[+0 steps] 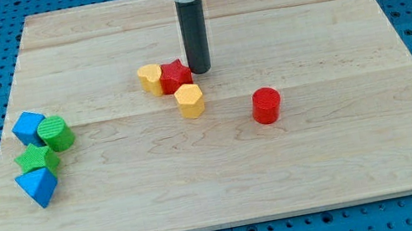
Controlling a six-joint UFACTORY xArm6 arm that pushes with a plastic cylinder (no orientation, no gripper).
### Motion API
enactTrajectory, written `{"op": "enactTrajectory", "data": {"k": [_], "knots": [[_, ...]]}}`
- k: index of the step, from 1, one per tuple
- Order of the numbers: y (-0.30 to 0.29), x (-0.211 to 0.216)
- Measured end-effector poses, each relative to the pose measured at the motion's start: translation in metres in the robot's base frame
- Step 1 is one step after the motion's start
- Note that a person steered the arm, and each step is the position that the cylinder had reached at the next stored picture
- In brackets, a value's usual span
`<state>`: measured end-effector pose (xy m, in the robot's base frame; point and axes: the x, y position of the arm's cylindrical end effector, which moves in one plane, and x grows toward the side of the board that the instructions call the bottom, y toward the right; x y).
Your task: Place the red circle to the top of yellow heart
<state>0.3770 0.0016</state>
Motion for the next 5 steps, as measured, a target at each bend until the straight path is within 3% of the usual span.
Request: {"op": "enactTrajectory", "data": {"k": [1, 2, 4, 5], "knots": [[0.051, 0.000], [0.085, 0.030], [0.077, 0.079], [0.048, 0.080]]}}
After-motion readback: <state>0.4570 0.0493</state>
